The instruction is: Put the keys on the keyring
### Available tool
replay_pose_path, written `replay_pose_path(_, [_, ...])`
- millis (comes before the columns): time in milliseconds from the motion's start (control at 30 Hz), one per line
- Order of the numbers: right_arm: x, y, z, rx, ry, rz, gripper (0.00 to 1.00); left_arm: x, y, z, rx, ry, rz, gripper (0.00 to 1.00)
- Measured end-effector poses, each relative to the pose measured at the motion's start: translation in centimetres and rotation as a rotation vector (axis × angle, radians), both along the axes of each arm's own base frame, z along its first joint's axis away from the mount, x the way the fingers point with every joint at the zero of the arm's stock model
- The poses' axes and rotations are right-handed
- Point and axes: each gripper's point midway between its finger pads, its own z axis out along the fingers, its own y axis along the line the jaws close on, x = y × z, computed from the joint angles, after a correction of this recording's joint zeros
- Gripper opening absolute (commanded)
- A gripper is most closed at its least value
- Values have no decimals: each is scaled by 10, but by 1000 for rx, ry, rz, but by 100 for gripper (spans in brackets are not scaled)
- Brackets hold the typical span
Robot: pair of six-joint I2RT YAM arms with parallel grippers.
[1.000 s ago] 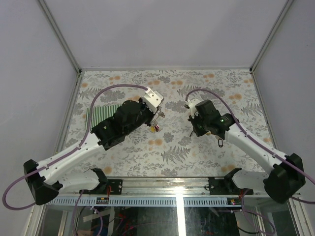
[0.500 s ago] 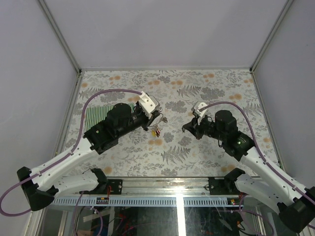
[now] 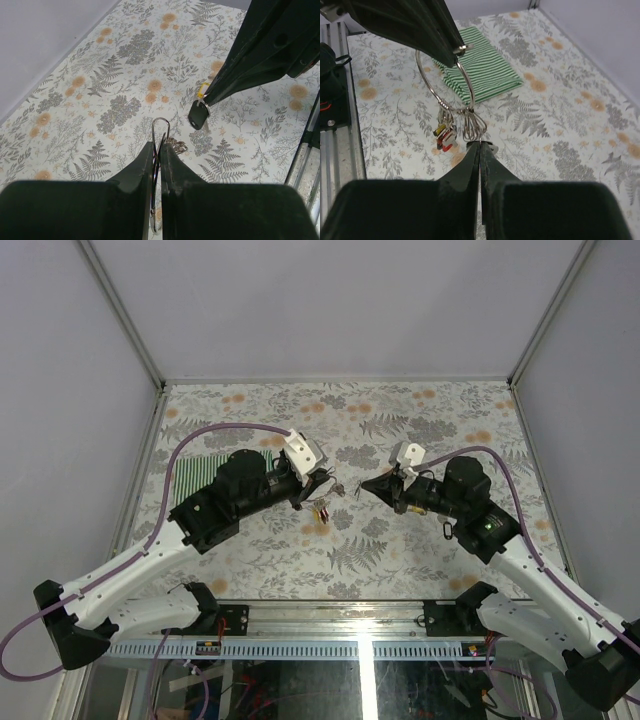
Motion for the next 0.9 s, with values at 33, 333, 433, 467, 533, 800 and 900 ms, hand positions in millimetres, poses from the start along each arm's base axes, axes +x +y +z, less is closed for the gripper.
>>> replay_pose_path(33, [0,1,4,6,-20,6,0,0,0,0,1,-2,-1,0])
replay_pose_path(333, [0,14,25,22,-203,79,0,2,1,-1,10,-8,5,0])
replay_pose_path(433, [-3,21,28,18,-255,107,0,3,1,-3,15,-4,10,0])
replay_pose_path(467, [-4,23,27,13,-265,113,0,4,1,-4,17,-3,12,0])
replay_pose_path(533, [-5,28,24,0,-278,130,0,6,1,-5,20,-2,17,0])
replay_pose_path(800, [-5,44,22,-33,-309,145,0,7,1,-7,26,2,22,0])
replay_pose_path(900, [-2,47,25,-35,-316,128,0,7,1,-7,26,2,23,0])
